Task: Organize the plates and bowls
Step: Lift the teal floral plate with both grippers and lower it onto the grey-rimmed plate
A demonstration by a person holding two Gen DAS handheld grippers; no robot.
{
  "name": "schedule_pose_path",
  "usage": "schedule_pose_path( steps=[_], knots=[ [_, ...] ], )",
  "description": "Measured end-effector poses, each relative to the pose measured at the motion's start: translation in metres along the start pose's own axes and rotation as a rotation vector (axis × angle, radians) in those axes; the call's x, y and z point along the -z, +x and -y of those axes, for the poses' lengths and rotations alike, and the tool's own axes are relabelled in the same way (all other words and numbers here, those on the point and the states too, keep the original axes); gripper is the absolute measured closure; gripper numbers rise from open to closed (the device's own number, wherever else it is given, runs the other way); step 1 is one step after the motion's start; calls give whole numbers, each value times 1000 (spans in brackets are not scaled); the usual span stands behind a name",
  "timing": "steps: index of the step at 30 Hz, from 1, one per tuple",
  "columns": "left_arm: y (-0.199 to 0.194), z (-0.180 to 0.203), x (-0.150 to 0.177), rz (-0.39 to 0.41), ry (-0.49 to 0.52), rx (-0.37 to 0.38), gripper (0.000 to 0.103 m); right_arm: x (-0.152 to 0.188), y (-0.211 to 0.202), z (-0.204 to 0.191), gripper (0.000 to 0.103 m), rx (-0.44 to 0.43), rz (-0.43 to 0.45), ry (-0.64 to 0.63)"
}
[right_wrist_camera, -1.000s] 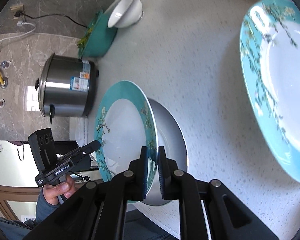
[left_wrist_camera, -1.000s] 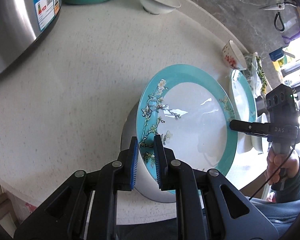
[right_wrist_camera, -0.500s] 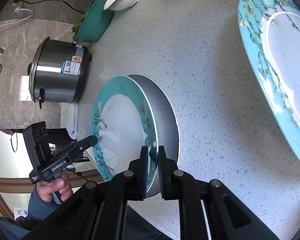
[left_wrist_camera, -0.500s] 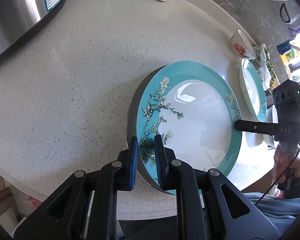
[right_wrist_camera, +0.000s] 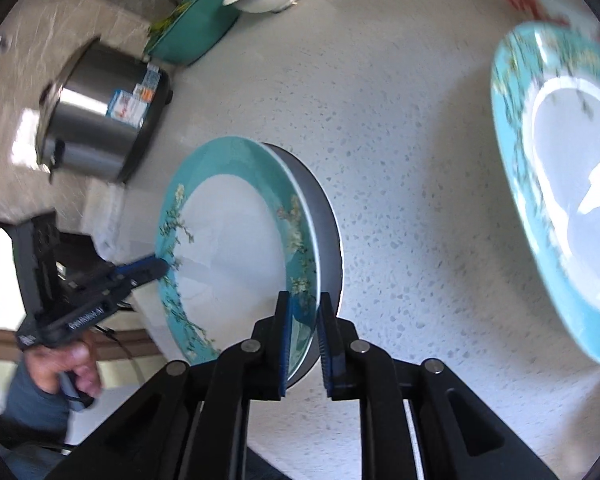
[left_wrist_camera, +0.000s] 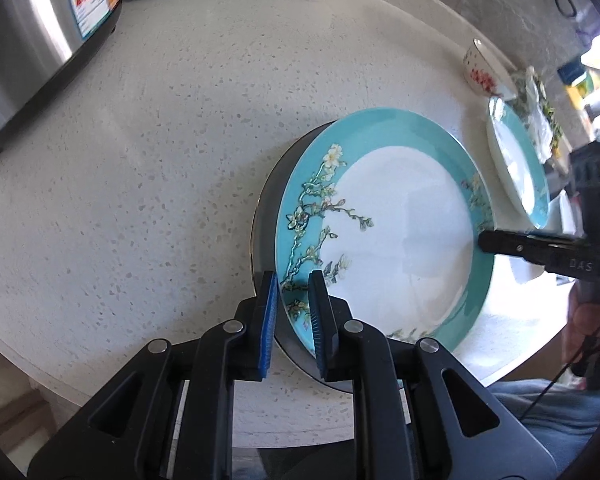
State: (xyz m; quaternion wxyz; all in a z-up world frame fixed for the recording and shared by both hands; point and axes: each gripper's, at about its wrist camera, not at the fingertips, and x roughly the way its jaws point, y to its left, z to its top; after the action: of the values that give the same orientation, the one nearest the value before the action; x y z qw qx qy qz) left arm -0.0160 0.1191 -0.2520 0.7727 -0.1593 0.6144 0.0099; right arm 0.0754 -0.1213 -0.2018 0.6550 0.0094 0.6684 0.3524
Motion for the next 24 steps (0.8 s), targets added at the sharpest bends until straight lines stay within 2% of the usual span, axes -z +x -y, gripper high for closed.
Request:
schedule_pose_path(
  steps=[5,9,13,17,21,23,24],
  knots=[
    [3,8,-3,3,22,-27,89,4,2,-25,79,146,10,-139],
    [4,10,-5,8,27,-35,89,6,5,-37,75,223,18,-213],
    [5,12,-5,16,24,-36,89,12,8,-47,75,332,19,-287],
    [3,7,-2,17,26,-37,89,13,8,-51,75,377,26,-317],
    [0,2,-4,23,14,-27,88,9,5,-52,73,377,37,-307],
    [-3,0,-7,31,6,-8,83,9,-1,-52,62,368,63,-281],
    [-5,1,-11,39,6,2,64,8,-6,-51,45,360,80,-266]
  ],
)
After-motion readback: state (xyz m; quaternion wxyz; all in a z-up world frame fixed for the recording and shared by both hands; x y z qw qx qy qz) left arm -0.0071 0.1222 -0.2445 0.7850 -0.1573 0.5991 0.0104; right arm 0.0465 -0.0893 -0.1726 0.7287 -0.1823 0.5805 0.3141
